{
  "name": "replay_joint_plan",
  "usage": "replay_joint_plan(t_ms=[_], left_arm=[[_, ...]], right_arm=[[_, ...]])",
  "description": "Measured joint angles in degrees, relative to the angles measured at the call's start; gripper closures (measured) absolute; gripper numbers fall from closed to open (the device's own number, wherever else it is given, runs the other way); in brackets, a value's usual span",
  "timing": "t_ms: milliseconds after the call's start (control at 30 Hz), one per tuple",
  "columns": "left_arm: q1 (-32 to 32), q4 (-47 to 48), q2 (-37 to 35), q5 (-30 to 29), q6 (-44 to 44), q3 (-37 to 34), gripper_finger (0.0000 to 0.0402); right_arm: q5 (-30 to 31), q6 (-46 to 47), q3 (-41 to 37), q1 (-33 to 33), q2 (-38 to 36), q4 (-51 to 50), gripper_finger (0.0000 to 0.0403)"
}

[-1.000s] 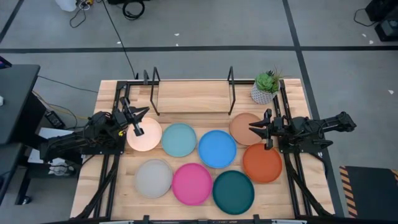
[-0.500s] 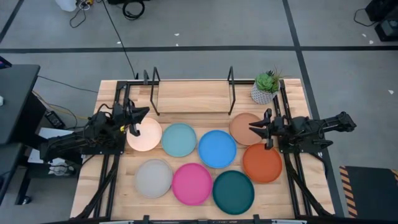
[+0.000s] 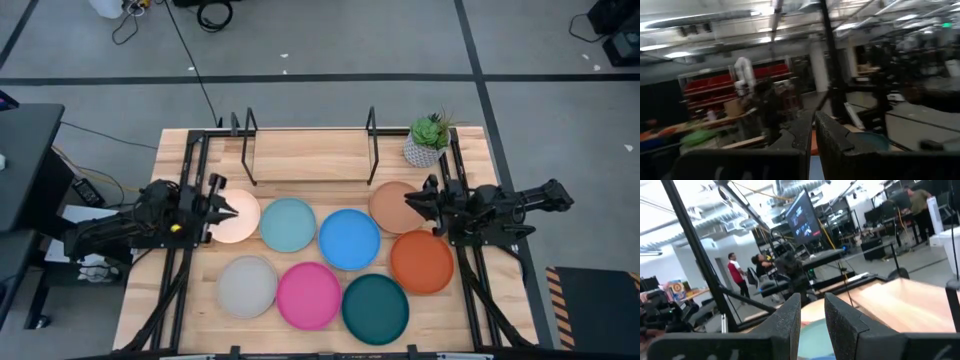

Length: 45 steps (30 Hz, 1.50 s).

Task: Place and stack plates onto a shelf
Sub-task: Put the blue plate on the shelf

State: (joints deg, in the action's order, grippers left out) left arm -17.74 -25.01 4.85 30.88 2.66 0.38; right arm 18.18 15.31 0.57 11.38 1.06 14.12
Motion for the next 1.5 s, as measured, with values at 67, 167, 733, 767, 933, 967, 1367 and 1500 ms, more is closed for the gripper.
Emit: replay_joint_plan(t_ms=[67, 167, 733, 767, 933, 967, 1367, 1500], left_arm=[[0.0, 0.17, 0.01, -1.53, -0.43, 0.0, 0.037], [0.0, 0.15, 0.01, -9.92, -1.49, 0.0, 0.037], [8.22, 1.88, 8.71, -16.52, -8.25, 0.0, 0.037], [8.89, 1.92, 9.66, -17.62, -5.7, 0.0, 0.037], [11.22, 1.73, 13.29, -25.96, -2.18, 0.0, 0.036], [11.51, 1.96, 13.83, -27.22, -2.42, 0.0, 0.0354], [14.29, -5.75, 20.47, -28.16, -5.45, 0.0, 0.0279], [14.47, -7.58, 21.2, -28.16, -9.81, 0.0, 0.0279]], right_arm=[[0.16, -0.43, 0.98, 0.0, 1.49, -0.44, 0.0309], [0.95, -1.88, 2.61, 0.0, 5.72, -1.73, 0.0309], [1.24, -12.3, 24.78, 0.55, 50.51, -4.47, 0.0309], [1.24, -12.8, 26.57, 0.55, 52.71, -6.14, 0.0309], [0.74, -13.02, 36.44, 0.61, 62.52, -17.33, 0.0301], [-0.11, -12.98, 38.24, 0.68, 64.44, -19.64, 0.0297], [-7.07, -12.33, 55.1, 2.71, 83.18, -33.59, 0.0201], [-8.52, -10.27, 60.98, 4.3, 88.52, -39.78, 0.0184]])
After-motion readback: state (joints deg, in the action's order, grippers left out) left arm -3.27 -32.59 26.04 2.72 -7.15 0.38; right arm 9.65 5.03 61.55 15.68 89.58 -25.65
